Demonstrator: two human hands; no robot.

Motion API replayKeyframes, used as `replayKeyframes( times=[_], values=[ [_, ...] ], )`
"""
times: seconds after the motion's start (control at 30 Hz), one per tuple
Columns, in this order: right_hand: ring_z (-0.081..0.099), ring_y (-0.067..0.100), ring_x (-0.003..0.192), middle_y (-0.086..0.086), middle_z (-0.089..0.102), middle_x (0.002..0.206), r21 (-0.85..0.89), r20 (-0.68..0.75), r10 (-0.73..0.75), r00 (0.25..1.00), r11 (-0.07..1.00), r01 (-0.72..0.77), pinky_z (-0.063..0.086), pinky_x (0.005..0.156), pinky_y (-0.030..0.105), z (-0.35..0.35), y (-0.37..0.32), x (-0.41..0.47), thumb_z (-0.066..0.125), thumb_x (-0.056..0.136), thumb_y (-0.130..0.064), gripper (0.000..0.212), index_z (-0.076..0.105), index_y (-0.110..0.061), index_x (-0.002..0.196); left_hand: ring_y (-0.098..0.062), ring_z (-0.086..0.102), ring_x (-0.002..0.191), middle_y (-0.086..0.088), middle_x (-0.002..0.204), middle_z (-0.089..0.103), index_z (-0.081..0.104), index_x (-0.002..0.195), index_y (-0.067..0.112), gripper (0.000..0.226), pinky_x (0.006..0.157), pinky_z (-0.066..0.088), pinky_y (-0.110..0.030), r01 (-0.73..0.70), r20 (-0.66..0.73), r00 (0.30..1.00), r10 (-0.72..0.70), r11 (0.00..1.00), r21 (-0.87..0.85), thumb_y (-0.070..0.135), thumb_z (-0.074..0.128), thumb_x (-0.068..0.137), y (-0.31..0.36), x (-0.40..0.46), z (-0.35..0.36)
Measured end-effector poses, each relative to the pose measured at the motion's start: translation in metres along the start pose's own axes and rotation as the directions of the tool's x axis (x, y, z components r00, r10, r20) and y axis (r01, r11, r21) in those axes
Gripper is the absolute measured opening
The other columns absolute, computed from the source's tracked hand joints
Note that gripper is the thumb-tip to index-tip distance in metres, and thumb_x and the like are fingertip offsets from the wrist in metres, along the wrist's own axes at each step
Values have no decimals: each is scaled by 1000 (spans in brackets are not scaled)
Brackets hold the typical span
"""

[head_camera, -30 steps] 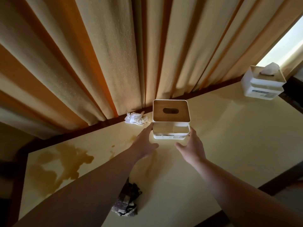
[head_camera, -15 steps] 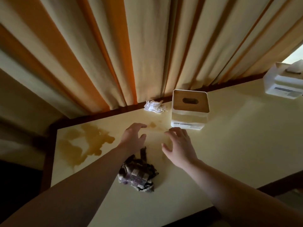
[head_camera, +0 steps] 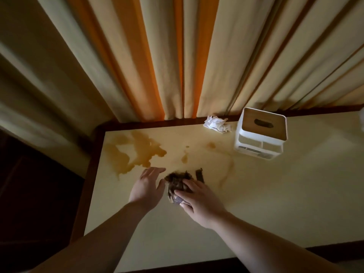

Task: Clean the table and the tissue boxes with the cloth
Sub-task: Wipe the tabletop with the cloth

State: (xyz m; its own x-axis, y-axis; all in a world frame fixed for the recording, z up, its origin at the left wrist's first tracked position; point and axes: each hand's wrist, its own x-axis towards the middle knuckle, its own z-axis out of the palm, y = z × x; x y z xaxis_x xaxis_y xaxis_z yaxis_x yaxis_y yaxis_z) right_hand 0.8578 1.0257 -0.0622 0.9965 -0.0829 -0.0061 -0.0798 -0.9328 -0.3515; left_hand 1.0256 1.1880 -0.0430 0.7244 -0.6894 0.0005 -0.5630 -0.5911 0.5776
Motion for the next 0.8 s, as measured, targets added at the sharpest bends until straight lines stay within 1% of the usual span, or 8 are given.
replayKeyframes(
  times=[0.1,0.2,0.27,0.37,0.5,0.67,0.73,0.8],
  values=[
    [59,36,125,10,57,144,-16,-122,148,981,988,-151,56,98,48,-2,27,-22,72,91,-37,43,62,-35,133,-14,56,124,5,131,63,66,131,22,37,99,55,-34,-53,31,998,52,997,56,23,68,95,-8,-9,10],
    [54,37,131,13,55,148,21,-208,377,903,924,-381,50,104,47,-13,64,-41,70,95,-39,45,64,-33,139,-15,48,134,6,141,57,65,133,25,42,103,53,-40,-119,83,991,110,985,122,38,60,94,-13,-15,22],
    [47,35,137,12,51,150,13,-191,470,862,879,-476,45,110,46,-23,84,-39,61,101,-43,47,59,-32,147,-17,46,136,6,144,54,65,134,24,51,106,51,-41,-114,94,990,102,984,134,48,52,91,-15,-19,28],
    [38,32,142,12,47,151,52,-170,511,842,858,-511,41,114,45,-31,99,-11,55,104,-43,49,53,-30,152,-20,47,137,3,145,54,64,136,21,55,108,49,-41,-130,79,990,119,981,147,50,50,92,-18,-23,33],
    [49,36,134,16,58,140,86,-217,451,866,892,-443,45,111,48,-33,110,47,59,104,-37,46,61,-16,144,-22,49,135,-1,143,55,63,136,16,53,107,48,-41,-171,66,985,162,969,177,46,50,94,-21,-24,36],
    [49,31,134,8,59,142,84,-164,306,938,952,-296,40,116,43,-29,89,105,64,101,-33,42,66,-16,139,-24,49,134,-3,142,57,64,135,17,52,110,41,-39,-172,36,985,168,961,216,45,50,93,-22,-24,40],
    [53,31,129,5,62,136,75,-137,206,969,977,-197,46,110,45,-24,73,107,67,98,-29,38,70,-17,134,-24,49,134,-3,142,57,64,135,18,52,110,42,-40,-168,43,986,163,962,216,45,51,93,-22,-23,40],
    [58,31,119,4,65,128,57,-138,104,985,994,-97,53,99,45,-16,61,92,68,94,-25,34,75,-18,126,-24,48,136,-2,144,56,62,138,19,54,111,44,-42,-159,64,987,148,962,222,46,50,93,-22,-23,39]
  ],
)
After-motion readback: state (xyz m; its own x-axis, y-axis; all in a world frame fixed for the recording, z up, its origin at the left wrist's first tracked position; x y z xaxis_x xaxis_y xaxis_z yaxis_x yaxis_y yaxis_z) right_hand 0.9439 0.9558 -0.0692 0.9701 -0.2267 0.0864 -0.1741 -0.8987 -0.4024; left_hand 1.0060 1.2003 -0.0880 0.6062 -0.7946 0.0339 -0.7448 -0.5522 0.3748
